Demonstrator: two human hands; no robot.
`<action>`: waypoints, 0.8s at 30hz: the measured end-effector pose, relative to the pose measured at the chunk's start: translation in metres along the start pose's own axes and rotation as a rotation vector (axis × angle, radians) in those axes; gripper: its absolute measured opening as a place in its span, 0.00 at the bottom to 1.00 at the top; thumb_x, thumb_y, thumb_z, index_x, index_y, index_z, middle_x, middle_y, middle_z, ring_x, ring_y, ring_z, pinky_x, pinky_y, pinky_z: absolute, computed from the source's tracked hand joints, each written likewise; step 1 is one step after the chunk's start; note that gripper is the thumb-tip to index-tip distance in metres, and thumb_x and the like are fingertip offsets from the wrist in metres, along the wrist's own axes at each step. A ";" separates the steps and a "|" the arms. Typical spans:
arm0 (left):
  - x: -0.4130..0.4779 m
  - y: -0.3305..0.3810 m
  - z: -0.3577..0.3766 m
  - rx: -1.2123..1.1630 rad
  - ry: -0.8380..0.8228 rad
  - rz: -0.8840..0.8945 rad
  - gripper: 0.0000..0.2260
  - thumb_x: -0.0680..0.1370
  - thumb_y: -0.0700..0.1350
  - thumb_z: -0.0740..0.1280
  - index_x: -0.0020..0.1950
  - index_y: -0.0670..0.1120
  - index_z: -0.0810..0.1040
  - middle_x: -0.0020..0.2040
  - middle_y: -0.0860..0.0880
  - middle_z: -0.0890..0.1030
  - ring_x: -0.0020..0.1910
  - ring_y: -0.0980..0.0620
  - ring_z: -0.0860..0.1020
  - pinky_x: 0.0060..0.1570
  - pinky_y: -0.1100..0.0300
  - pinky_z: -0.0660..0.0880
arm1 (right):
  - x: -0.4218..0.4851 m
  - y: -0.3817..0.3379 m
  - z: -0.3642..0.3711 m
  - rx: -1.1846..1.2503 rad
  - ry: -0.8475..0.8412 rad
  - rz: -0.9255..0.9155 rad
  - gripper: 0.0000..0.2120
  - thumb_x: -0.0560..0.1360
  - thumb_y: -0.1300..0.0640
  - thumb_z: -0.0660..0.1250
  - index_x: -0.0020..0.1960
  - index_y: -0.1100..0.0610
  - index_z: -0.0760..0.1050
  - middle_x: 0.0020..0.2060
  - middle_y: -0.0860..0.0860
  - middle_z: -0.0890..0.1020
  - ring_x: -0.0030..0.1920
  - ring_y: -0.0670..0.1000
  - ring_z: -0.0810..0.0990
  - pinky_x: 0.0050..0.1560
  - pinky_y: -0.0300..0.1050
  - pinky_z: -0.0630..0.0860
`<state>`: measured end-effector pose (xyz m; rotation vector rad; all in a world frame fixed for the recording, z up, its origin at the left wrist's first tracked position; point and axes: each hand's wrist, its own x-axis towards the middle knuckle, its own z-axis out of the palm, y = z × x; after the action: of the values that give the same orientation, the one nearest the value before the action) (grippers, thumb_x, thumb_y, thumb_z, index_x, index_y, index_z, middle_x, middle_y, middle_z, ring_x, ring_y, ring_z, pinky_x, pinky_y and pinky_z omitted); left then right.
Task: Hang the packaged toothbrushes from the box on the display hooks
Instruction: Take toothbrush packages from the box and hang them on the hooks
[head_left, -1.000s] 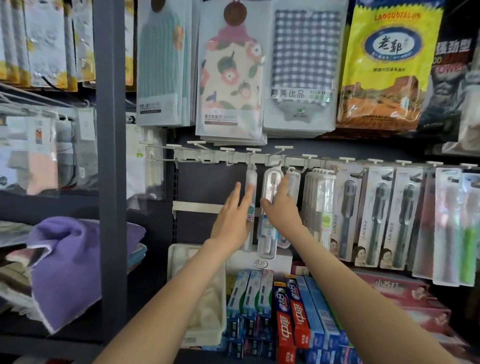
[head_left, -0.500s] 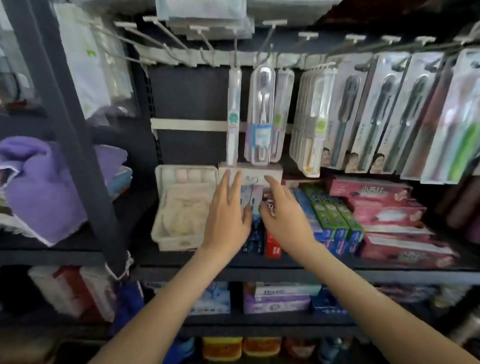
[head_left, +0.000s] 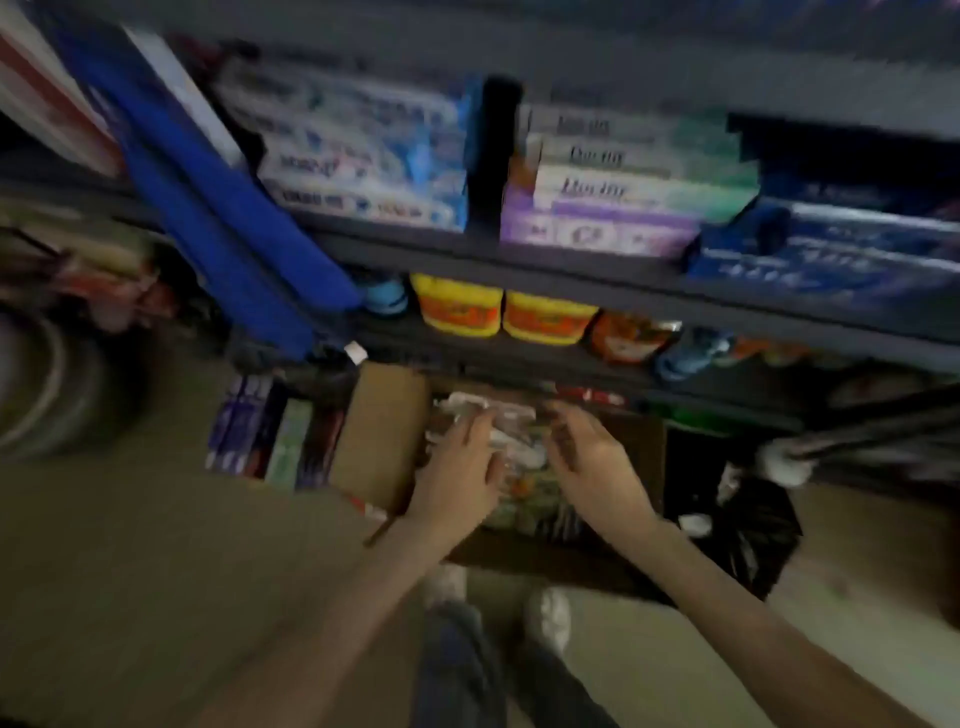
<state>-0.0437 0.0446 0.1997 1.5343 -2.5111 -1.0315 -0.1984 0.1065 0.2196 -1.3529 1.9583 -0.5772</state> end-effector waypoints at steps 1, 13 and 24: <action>-0.001 -0.016 0.019 0.022 -0.067 -0.067 0.22 0.81 0.46 0.61 0.75 0.47 0.62 0.69 0.47 0.69 0.61 0.48 0.74 0.55 0.56 0.75 | -0.002 0.022 0.017 -0.001 -0.057 0.064 0.21 0.80 0.59 0.61 0.72 0.55 0.65 0.62 0.54 0.74 0.51 0.51 0.78 0.49 0.41 0.74; 0.085 -0.170 0.197 0.174 -0.360 -0.285 0.22 0.82 0.47 0.59 0.75 0.50 0.60 0.72 0.46 0.64 0.65 0.45 0.70 0.54 0.51 0.76 | 0.052 0.238 0.207 -0.014 -0.313 0.453 0.22 0.81 0.60 0.59 0.73 0.55 0.59 0.66 0.56 0.69 0.58 0.56 0.75 0.47 0.49 0.77; 0.118 -0.268 0.286 0.186 -0.344 -0.426 0.24 0.81 0.45 0.60 0.76 0.53 0.57 0.73 0.46 0.61 0.69 0.45 0.66 0.60 0.47 0.73 | 0.175 0.322 0.329 -0.308 -0.296 0.420 0.30 0.81 0.58 0.59 0.78 0.57 0.48 0.75 0.58 0.58 0.73 0.61 0.60 0.67 0.54 0.65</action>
<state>0.0077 0.0194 -0.2057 2.1886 -2.6172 -1.2288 -0.1982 0.0659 -0.2711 -1.0739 2.0488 0.1229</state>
